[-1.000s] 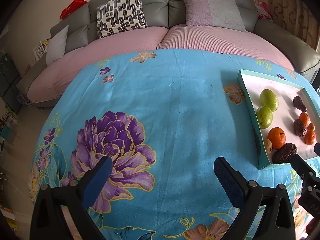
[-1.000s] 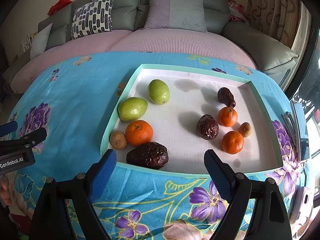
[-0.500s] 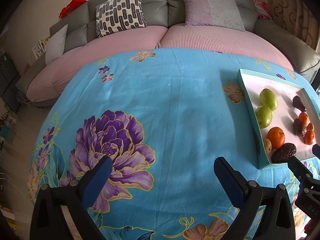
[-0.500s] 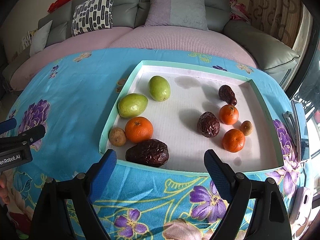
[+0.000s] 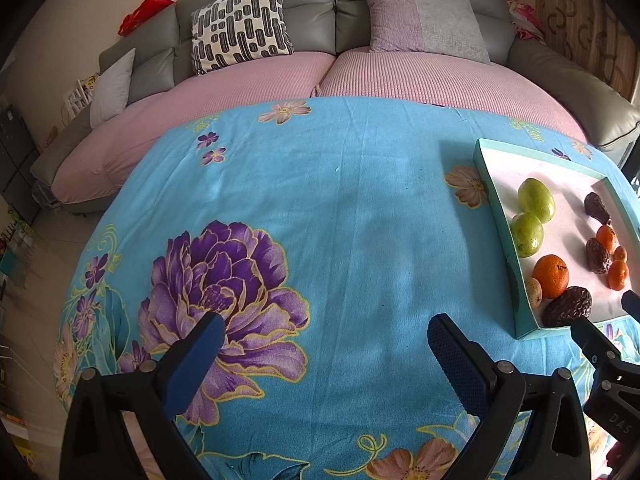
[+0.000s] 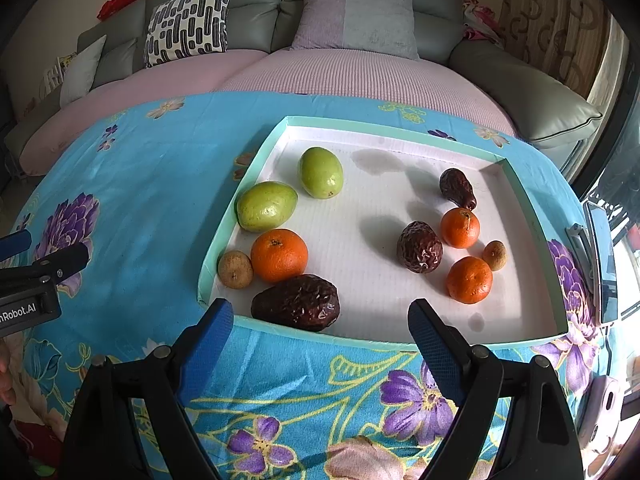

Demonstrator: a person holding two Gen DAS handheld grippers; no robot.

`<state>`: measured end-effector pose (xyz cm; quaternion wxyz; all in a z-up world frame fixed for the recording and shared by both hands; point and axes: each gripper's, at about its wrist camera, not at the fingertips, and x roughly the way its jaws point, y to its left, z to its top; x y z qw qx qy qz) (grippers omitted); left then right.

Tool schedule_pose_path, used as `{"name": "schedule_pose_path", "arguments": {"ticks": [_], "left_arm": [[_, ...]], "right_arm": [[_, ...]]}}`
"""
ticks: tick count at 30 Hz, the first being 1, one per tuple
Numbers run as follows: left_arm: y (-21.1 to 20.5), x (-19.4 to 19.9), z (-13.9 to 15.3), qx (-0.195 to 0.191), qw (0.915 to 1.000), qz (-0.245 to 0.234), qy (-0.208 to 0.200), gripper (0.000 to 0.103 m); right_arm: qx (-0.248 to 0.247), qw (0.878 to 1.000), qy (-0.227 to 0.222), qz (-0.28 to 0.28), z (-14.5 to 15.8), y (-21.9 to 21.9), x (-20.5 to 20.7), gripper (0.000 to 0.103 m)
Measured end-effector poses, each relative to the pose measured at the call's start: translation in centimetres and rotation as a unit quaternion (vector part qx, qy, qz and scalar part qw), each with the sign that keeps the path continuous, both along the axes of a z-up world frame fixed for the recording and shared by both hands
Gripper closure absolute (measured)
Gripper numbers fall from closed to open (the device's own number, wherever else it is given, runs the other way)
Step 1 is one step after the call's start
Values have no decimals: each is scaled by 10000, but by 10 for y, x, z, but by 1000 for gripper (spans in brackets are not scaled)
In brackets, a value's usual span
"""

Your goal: Organize fruits

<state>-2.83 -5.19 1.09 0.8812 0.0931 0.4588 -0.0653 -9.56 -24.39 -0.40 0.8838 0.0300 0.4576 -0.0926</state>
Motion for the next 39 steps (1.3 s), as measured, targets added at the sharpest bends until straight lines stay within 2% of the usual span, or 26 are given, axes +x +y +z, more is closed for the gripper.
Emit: {"name": "schedule_pose_path", "arguments": {"ticks": [39], "left_arm": [[0,2,0,-1,10000,-1,11,0]], "right_arm": [[-61,9999,92,75,-4,4,0,13]]}}
